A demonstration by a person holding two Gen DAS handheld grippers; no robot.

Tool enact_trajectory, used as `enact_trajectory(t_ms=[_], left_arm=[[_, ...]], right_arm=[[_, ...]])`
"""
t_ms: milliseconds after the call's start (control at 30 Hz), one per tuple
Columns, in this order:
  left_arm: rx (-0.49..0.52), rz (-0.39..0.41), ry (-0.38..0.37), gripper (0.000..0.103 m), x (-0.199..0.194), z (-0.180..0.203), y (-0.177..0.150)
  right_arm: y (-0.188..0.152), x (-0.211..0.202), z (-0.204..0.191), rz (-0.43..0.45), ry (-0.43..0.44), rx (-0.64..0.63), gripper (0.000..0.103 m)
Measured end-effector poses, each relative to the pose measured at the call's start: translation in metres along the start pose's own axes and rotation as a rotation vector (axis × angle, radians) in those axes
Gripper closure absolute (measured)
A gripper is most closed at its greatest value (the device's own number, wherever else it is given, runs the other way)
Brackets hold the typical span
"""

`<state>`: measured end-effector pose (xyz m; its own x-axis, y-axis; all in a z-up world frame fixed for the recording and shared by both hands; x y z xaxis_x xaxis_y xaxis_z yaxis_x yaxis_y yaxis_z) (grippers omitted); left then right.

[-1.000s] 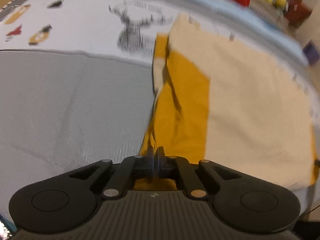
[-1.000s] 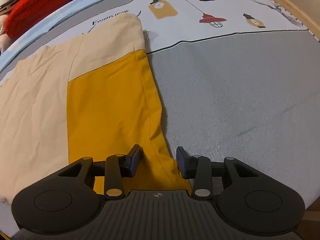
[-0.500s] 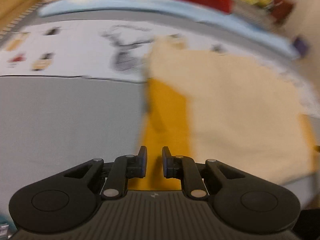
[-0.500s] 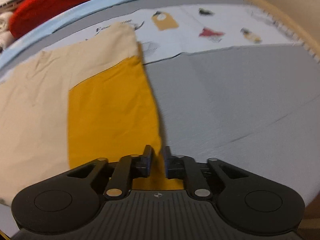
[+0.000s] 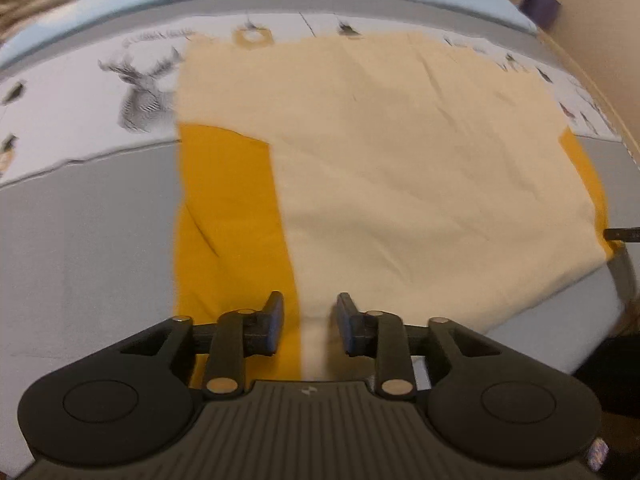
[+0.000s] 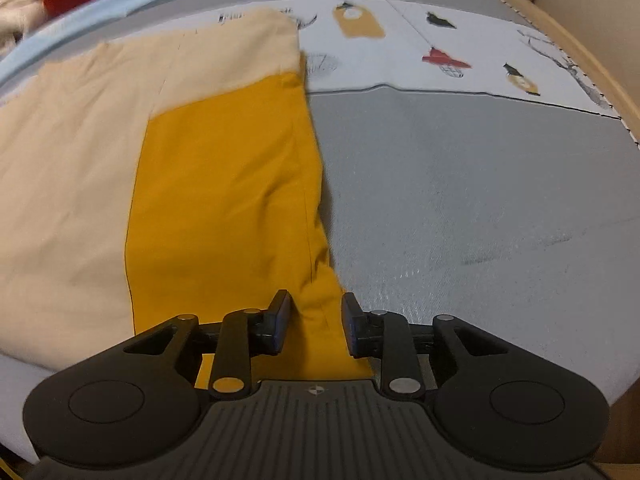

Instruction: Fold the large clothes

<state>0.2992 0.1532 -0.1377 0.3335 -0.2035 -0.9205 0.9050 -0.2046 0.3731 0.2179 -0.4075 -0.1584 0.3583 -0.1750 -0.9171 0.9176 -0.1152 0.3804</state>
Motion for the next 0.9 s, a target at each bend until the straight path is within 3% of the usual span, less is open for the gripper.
enact_trajectory(t_ms=[67, 133, 200, 300, 467, 600, 700, 733, 767, 900], left_arm=[[0.048, -0.121, 0.140, 0.061, 0.024, -0.007, -0.016], [0.081, -0.120, 0.209, 0.059, 0.024, -0.005, -0.015], [0.095, -0.020, 0.233, 0.059, 0.002, 0.003, -0.004], [0.093, 0.203, 0.269, 0.056, -0.045, 0.019, 0.010], [0.011, 0.408, 0.234, 0.056, -0.110, 0.068, 0.002], [-0.005, 0.488, 0.170, 0.056, -0.118, 0.106, -0.020], [0.024, 0.487, 0.165, 0.065, -0.098, 0.120, -0.052], [0.031, 0.431, 0.187, 0.082, -0.088, 0.120, -0.062], [0.025, 0.406, 0.186, 0.091, -0.081, 0.117, -0.069], [0.038, 0.452, 0.185, 0.091, -0.081, 0.106, -0.063]], right_arm=[[-0.008, 0.007, 0.003, -0.035, -0.037, -0.007, 0.065], [-0.006, -0.002, 0.003, -0.011, -0.053, 0.002, 0.063], [0.000, -0.020, 0.002, 0.074, -0.091, 0.012, 0.063], [0.015, -0.070, -0.004, 0.287, -0.099, 0.037, 0.063], [0.019, -0.162, -0.042, 0.589, -0.028, -0.006, 0.063], [-0.005, -0.213, -0.077, 0.720, 0.069, -0.025, 0.061], [-0.034, -0.220, -0.095, 0.760, 0.087, -0.045, 0.061], [-0.045, -0.217, -0.099, 0.756, 0.061, -0.072, 0.061], [-0.050, -0.211, -0.103, 0.734, 0.030, -0.104, 0.062], [-0.051, -0.212, -0.108, 0.776, 0.020, -0.145, 0.062]])
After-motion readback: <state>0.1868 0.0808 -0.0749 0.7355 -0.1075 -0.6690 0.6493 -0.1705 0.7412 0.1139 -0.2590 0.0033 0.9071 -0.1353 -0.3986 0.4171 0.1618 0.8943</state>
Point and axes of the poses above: each gripper's, at about its wrist camera, not at the fingertips, and x roughly the way its jaws point, z to its right, y to its top, the point moved 7 cm from there along x, roughly the way its jaws point, and after that the axes turned 4 degrees about -x, right-handed, at the moved point
